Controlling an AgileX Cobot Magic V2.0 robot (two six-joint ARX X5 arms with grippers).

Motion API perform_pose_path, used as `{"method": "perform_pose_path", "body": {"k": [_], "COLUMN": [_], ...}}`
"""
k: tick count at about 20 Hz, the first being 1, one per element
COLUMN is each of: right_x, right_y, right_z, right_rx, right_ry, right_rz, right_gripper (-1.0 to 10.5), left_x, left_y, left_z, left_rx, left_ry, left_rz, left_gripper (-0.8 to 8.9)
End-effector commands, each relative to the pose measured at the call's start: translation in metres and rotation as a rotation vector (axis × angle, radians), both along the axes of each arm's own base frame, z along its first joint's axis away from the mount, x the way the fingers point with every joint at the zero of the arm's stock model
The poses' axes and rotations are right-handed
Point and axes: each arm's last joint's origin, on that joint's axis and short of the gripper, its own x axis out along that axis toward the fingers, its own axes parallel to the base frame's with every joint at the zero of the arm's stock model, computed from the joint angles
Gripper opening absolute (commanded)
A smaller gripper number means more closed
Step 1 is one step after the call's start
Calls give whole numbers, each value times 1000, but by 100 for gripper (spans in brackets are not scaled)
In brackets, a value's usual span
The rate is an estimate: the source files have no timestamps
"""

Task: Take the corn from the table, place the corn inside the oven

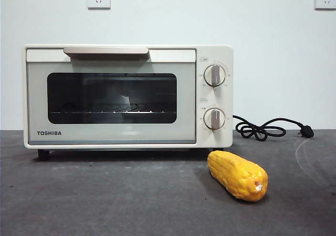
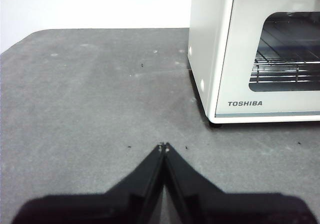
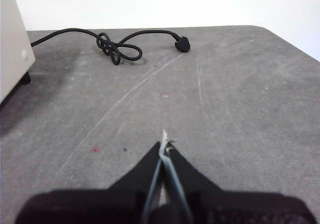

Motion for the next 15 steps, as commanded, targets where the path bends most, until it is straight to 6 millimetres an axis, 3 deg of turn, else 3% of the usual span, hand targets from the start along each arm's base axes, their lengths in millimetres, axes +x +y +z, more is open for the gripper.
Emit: {"method": "perform_pose_path", "body": {"k": [1,9,15], "right_x": [1,1,0], "right_y": [1,2,7], "right_z": [-2,-2,-1], "right_rx": [46,494,545], "right_ry": [-3,-36,-1], "right_rz": [14,-10,158], "right_gripper": [0,0,0], "left_x": [1,0,0], "left_y": [0,-7,-14], "left_z": [0,-2,-4], "left_rx": [0,-393,-497], "left_ry": [-16,26,122], "left_rz": [-8,-144,-392], "left_gripper": [-3,-3,-4]}}
